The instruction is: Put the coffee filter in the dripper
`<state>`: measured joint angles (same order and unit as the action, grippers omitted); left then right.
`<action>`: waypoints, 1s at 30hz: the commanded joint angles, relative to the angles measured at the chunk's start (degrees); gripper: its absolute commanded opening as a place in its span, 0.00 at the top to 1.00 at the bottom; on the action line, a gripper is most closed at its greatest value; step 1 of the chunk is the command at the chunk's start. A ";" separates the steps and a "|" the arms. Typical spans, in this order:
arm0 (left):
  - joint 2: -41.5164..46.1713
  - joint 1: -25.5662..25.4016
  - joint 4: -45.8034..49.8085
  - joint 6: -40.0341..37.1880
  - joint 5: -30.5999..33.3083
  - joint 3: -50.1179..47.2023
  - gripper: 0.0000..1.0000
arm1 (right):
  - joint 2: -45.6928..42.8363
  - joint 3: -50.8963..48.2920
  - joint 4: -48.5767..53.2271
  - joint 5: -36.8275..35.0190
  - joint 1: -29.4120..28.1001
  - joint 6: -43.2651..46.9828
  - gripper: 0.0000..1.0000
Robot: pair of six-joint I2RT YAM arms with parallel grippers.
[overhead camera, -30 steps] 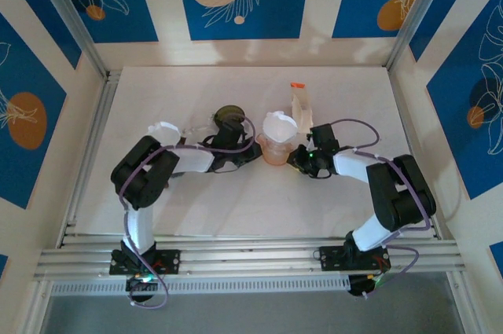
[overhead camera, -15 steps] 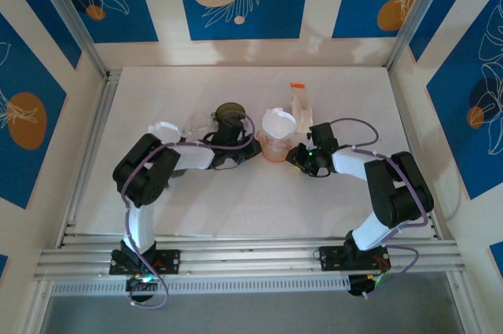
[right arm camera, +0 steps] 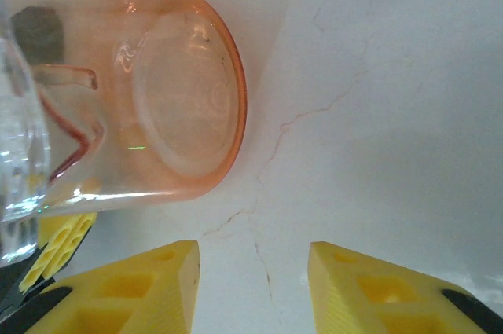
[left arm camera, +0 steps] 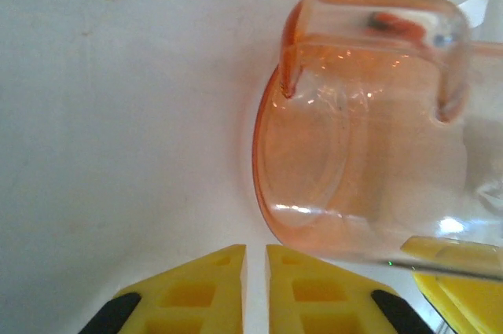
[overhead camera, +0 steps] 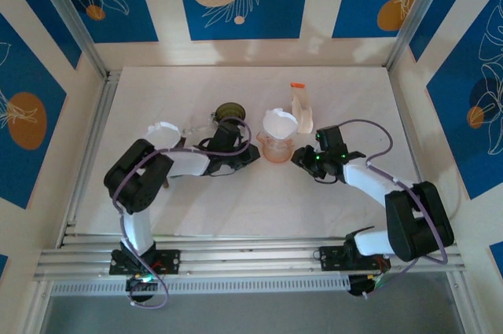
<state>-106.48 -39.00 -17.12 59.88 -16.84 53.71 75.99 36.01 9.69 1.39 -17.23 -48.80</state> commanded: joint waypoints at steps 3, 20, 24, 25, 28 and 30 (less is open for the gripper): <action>6.56 -2.74 1.13 0.77 1.81 -1.67 0.81 | -6.95 -0.93 6.41 -4.29 -0.38 -1.06 0.57; 36.85 -9.59 25.57 -11.47 8.73 1.75 0.72 | -23.62 13.46 17.22 -11.69 -9.42 7.67 0.47; 44.97 -9.56 32.39 -17.04 14.03 2.96 0.66 | -16.11 24.94 18.30 -16.86 -19.92 15.05 0.46; 46.91 -9.55 33.86 -18.45 15.41 3.21 0.64 | -13.31 28.19 18.82 -17.72 -22.22 16.66 0.46; 51.75 -9.34 39.11 -22.41 19.04 3.97 0.53 | -4.56 36.70 19.96 -16.17 -26.20 19.96 0.45; 54.43 -9.25 42.88 -24.35 21.76 4.13 0.41 | 1.35 41.72 20.96 -14.87 -27.25 20.10 0.45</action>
<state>-54.59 -48.29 16.84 40.95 -1.08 56.29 71.68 73.52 27.75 -13.19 -43.33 -33.12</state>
